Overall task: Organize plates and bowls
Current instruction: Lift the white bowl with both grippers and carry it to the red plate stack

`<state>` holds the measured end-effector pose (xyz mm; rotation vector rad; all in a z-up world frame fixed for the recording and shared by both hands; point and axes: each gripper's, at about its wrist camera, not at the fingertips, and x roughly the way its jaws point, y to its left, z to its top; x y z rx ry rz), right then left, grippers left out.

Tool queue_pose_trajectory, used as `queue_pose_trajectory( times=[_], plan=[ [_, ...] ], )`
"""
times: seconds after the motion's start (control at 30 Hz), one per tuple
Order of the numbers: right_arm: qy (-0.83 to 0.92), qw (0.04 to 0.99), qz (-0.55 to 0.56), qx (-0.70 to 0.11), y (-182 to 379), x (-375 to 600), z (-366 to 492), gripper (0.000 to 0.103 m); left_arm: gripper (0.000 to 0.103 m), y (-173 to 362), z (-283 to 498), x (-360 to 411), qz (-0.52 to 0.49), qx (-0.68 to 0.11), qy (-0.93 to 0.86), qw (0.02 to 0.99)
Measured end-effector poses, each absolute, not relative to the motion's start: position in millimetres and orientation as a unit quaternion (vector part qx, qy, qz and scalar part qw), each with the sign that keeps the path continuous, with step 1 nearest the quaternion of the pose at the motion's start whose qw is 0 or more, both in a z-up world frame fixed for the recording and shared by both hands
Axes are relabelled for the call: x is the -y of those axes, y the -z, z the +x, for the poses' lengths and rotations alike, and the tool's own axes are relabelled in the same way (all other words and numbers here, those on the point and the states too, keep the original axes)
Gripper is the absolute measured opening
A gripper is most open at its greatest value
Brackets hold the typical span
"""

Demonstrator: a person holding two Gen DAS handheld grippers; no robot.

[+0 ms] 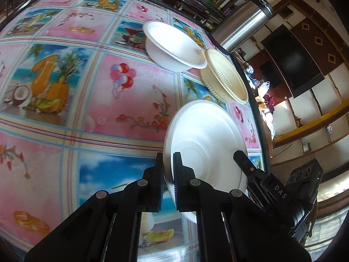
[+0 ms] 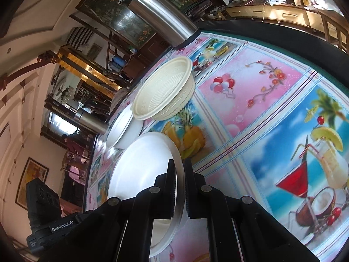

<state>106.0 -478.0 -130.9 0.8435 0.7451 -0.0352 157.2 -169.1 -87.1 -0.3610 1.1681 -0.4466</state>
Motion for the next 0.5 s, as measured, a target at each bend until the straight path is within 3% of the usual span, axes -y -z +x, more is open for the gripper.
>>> queue_pose_trajectory(
  times=[0.5],
  plan=[
    [-0.065, 0.856, 0.359, -0.366, 130, 357, 68, 0.007, 0.007, 84, 84, 71, -0.166, -0.529, 0.147, 0.819]
  ],
)
